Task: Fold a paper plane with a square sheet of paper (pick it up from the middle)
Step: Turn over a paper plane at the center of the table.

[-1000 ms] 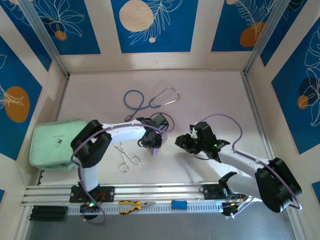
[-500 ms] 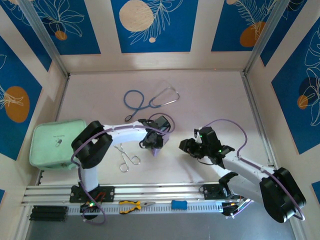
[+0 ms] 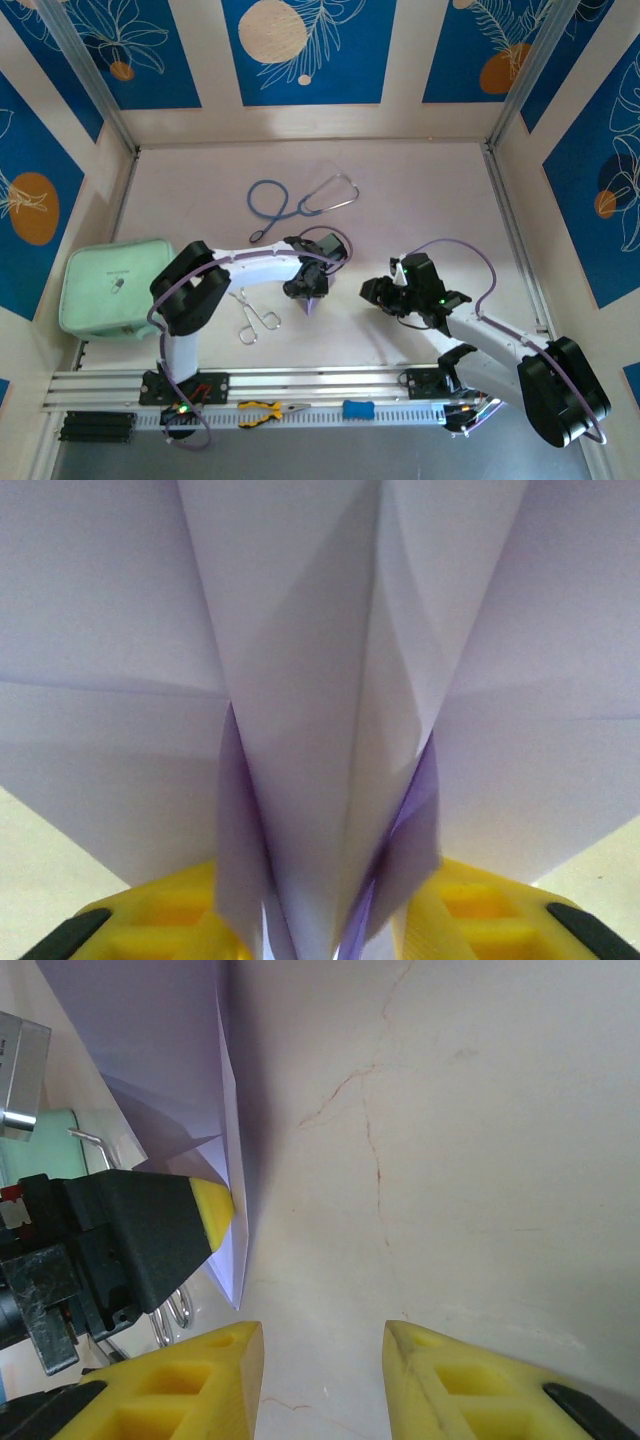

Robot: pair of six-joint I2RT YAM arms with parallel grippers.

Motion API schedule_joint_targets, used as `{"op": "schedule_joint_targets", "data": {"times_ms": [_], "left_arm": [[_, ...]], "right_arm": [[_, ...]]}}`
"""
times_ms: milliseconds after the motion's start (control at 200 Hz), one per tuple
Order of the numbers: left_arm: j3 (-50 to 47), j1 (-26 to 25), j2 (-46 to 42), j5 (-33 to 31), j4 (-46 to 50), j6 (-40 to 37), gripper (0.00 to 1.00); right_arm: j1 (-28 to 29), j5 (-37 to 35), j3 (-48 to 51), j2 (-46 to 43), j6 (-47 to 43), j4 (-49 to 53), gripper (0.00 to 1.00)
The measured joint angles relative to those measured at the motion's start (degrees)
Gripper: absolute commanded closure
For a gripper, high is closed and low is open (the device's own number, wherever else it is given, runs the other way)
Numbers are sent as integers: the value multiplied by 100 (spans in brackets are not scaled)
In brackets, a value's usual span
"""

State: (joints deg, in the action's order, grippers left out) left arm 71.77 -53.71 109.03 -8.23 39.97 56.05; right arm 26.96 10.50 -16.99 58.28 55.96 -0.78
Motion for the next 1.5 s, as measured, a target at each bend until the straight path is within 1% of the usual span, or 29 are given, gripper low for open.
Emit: {"op": "schedule_joint_targets", "data": {"times_ms": [255,290,425,500,700,875,980,1020,1145,1285,1380,1500], "left_arm": [[74,0,-13,-2,92,120,62],[74,0,-35,-4,105,136,59],[74,-4,-162,-48,127,197,58],[74,-4,-260,-85,127,221,54],[72,-4,-555,-138,129,219,53],[-46,-4,-994,-299,125,186,52],[-107,0,-1401,-498,120,11,52],[-144,28,-1582,-575,114,-98,53],[-391,234,-2166,-715,-28,-501,53],[-975,787,-2684,-632,-387,-870,53],[-1349,1204,-2763,-243,-673,-1161,53],[-1480,1611,-2518,455,-1032,-1517,53]], "right_arm": [[2,20,0,-149,0,42,62],[2,20,0,-184,0,52,62],[2,20,0,-295,0,140,62],[0,17,-2,-339,0,216,62],[-9,-24,-72,-472,-39,516,62],[-15,-116,-273,-590,-66,767,61],[-20,-133,-369,-643,-127,802,61],[-20,-131,-391,-651,-153,811,60],[-20,-133,-483,-649,-236,911,59],[-20,-179,-658,-647,-350,1099,59],[-20,-245,-787,-643,-396,1163,59],[-20,-280,-820,-608,-409,1180,59]]}}
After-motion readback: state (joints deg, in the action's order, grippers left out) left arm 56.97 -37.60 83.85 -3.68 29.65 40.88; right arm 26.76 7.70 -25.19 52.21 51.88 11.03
